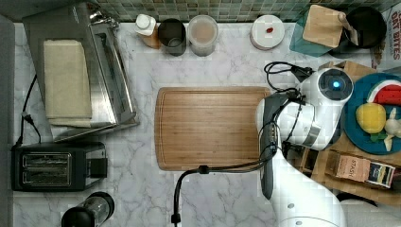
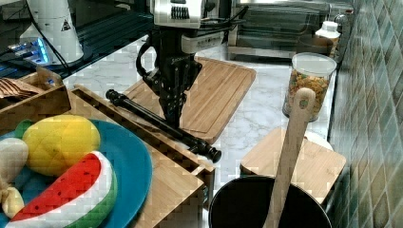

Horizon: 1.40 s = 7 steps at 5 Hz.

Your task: Close the drawer.

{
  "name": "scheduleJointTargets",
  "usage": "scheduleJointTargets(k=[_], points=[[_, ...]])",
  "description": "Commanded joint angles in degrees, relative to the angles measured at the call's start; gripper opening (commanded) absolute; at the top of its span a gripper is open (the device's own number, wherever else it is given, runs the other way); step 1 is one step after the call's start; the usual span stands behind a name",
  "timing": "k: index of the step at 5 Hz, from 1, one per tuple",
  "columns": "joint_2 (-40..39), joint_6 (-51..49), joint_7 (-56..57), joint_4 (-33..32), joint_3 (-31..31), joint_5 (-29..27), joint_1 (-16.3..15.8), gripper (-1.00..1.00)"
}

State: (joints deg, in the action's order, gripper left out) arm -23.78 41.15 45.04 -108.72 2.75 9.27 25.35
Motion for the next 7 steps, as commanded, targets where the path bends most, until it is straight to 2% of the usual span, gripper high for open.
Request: scheduleJointTargets(k=[1,7], points=[[-4.6,-7.5,3.2,5.9,-11.7,10.4,8.2,-1.0],[-4.1,-7.1,3.1,6.5,-12.9,10.2,8.0,-1.0]])
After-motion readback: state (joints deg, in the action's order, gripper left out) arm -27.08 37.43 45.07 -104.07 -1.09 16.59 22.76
